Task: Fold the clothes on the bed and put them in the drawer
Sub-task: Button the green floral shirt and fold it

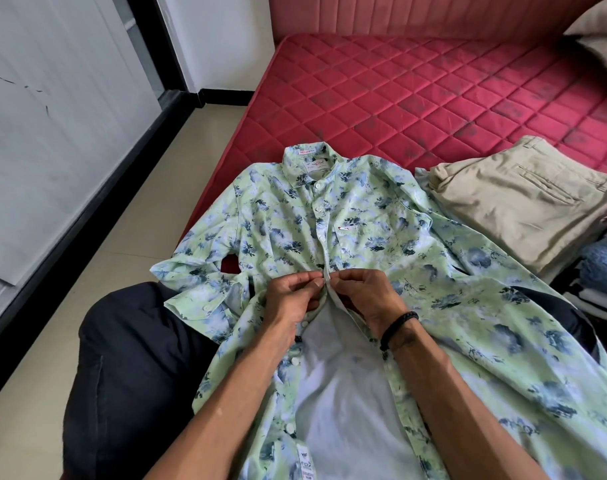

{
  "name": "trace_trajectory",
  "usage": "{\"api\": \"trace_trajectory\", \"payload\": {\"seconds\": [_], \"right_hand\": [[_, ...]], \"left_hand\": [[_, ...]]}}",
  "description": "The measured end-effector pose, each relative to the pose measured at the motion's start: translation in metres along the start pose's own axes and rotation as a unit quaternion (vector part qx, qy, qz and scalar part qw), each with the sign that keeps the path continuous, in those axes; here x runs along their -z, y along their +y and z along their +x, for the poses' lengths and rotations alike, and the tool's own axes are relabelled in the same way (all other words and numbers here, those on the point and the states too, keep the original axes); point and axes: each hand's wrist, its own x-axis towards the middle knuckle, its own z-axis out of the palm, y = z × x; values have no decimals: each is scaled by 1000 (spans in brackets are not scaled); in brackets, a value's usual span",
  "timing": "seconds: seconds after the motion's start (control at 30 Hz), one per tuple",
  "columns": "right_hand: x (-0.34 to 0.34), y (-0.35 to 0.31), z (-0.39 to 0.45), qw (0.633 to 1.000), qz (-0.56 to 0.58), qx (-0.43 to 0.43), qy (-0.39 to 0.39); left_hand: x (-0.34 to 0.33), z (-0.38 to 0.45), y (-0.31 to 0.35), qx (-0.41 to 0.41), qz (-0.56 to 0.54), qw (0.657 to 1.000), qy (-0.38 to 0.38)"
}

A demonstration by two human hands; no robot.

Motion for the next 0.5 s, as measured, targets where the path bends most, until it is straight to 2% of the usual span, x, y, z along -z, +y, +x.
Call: {"api": "trace_trajectory", "payload": {"seconds": [0.07, 0.13, 0.33, 0.5], "right_hand": [[-3, 0, -3, 1000, -1, 19, 11], [-5, 1, -4, 997, -50, 50, 30], [-12, 2, -11, 962, -193, 177, 83], [-13, 2, -16, 943, -270, 187, 53]], "left_hand": [[-1, -1, -1, -9, -2, 1000, 1], [-1, -1, 0, -15, 1, 1000, 13], [-5, 0, -2, -9, -27, 999, 17], [-4, -1, 2, 23, -45, 998, 26]]}}
